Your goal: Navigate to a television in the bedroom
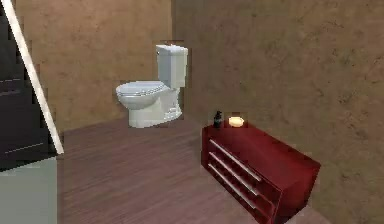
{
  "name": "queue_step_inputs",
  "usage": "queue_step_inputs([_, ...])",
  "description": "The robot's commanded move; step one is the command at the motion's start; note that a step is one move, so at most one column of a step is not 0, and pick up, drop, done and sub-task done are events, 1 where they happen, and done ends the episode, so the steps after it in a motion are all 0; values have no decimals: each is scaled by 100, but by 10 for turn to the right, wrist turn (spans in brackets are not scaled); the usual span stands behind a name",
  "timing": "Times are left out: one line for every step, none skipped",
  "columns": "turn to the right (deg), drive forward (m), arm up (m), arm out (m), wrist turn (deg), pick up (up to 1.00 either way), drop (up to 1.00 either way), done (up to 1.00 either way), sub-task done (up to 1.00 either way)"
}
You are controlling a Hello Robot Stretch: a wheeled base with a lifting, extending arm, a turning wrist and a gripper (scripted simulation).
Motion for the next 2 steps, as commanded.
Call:
queue_step_inputs([450, 0, 0, 0, 0, 0, 0, 0, 0])
queue_step_inputs([90, 0, 0, 0, 0, 0, 0, 0, 0])
